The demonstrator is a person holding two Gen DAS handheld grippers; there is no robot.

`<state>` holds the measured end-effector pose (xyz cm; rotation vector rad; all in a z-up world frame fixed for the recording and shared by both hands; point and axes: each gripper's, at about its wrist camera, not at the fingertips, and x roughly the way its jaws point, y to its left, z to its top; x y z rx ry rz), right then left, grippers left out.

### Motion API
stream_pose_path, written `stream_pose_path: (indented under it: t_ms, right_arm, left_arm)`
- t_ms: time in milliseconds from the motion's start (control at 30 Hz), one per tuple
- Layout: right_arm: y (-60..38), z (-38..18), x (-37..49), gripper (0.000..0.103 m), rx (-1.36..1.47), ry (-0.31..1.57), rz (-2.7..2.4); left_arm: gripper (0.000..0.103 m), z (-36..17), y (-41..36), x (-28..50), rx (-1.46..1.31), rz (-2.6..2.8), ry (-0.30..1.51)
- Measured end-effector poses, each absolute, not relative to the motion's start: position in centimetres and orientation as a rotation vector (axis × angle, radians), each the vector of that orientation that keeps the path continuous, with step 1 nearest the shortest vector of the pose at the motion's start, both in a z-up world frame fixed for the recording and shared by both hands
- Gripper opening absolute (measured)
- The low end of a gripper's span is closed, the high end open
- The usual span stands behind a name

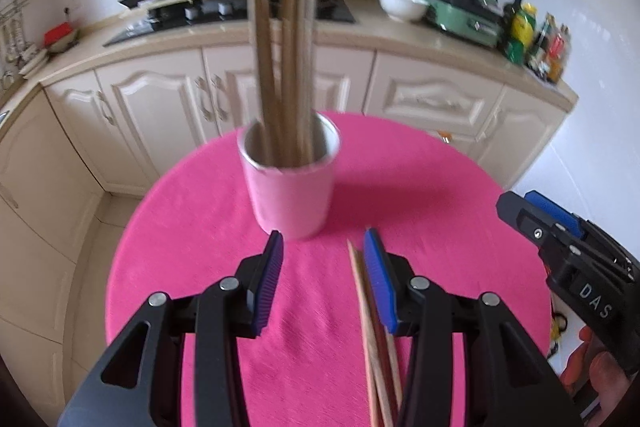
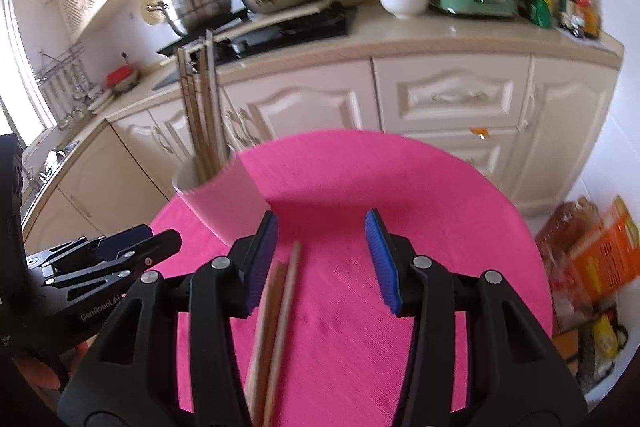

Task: Organize utensils
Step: 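Move both open grippers back to the remaining chopsticks, then grasp a chopstick with the left gripper while the right gripper grasps another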

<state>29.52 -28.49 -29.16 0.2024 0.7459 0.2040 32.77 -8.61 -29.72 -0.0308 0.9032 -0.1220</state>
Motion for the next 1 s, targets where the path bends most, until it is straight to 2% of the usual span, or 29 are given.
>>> stream_pose_path:
  t_ms: [467,633,1000]
  right_arm:
    - [-30.2,-33.9,28.5,0.046,0.235,0.889,0.191]
    - [-30.0,-34.6,28.6,0.046,0.237,0.918,0.207]
    - [-29.2,-35.4,29.3,0.046,0.227,0.971,0.238]
  left_arm:
    - [0.042,-38.8,-10.6,32.7,-0.037,-0.184,1.241]
    - [0.042,-40.4,-11.0,32.6,-0.014,-0.174,1.282]
    - [0.04,-40.4,-9.5,33.1,-0.067,-0.177,1.294]
